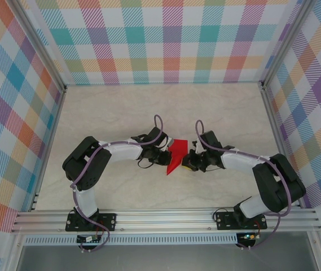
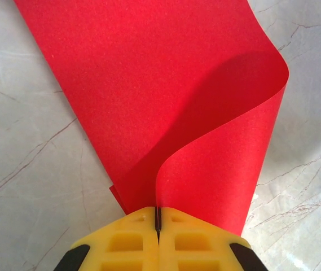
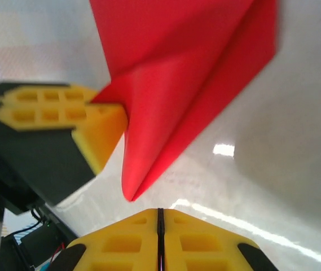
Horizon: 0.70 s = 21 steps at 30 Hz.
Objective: Fold a paper plane with a square sheet of paper (pick it up from the middle)
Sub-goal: Third fold the triangle at the center of the table.
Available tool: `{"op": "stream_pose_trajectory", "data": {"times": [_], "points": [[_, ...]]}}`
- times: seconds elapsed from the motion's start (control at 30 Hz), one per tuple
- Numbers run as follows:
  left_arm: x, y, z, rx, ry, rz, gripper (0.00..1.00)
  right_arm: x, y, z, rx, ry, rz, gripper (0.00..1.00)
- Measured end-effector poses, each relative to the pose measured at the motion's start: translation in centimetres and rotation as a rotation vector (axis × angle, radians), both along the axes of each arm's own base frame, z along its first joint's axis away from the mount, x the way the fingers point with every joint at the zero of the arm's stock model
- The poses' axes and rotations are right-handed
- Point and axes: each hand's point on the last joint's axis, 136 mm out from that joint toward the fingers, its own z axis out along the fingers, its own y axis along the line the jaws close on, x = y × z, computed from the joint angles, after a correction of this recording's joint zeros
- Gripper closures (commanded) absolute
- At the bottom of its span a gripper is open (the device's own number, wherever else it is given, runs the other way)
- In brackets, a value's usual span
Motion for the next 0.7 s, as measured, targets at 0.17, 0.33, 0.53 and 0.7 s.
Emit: {"op": "stream_pose_trajectory", "data": {"times": [0.17,0.33,0.53,0.7], "points": [[-0.1,-0.1,0.0,-0.003,0.003,-0.002,0.99,-1.3,2.8,0.6,0.041,-0.012,0.027,0.93],[-0.1,-0.1,0.0,-0.006,0.003,-0.003,0.99,-1.1,4.2,0.2,0.052,-0.010,-0.005,0.94],[0.0,-0.1,0.0,-0.006,0.003,-0.003,0.98,-1.1,4.6,-1.2,0.035,0.027,-0.029,0.94],[0.0,-0.1,0.0,-0.006,0.004,-0.003,0.99,-1.2,5.0,-1.8,0.034,0.041,-0.031,0.94]]}}
